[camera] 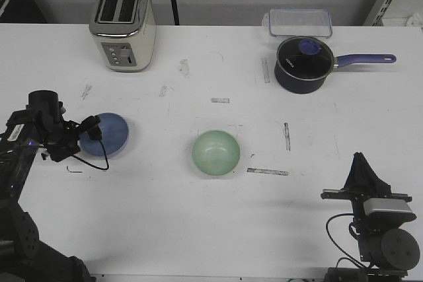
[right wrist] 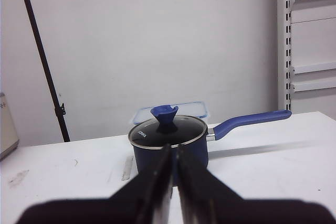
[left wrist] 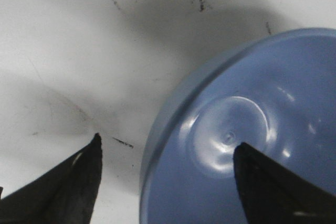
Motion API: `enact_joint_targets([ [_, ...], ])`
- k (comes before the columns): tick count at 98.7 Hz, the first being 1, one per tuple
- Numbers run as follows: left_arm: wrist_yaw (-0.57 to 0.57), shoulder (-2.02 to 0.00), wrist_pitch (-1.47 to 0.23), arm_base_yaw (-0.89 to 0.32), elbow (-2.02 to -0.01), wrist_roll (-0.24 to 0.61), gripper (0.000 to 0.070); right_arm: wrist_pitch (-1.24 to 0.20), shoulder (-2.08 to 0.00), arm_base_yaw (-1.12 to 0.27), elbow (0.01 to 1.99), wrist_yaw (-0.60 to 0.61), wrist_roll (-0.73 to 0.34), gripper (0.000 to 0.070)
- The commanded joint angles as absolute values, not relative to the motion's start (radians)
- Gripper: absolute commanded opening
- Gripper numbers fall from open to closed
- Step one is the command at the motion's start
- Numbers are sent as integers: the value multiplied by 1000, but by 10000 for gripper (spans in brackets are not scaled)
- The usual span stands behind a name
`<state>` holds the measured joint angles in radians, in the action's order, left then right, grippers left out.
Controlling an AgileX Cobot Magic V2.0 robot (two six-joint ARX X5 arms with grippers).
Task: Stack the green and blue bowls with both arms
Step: 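Close the left gripper on the blue bowl rim and lift it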
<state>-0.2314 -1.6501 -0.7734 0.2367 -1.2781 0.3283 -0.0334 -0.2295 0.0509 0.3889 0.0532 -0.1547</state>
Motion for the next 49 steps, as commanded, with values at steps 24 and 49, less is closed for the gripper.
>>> enact_joint_targets([
  [24,-191,-1674,-785,240,-1301,326,221,-22,-228,49,392,53,-160,7],
  [49,-192,-1674,-792,240,-1301,326,39,-22,-228,49,392,53,-160,7],
])
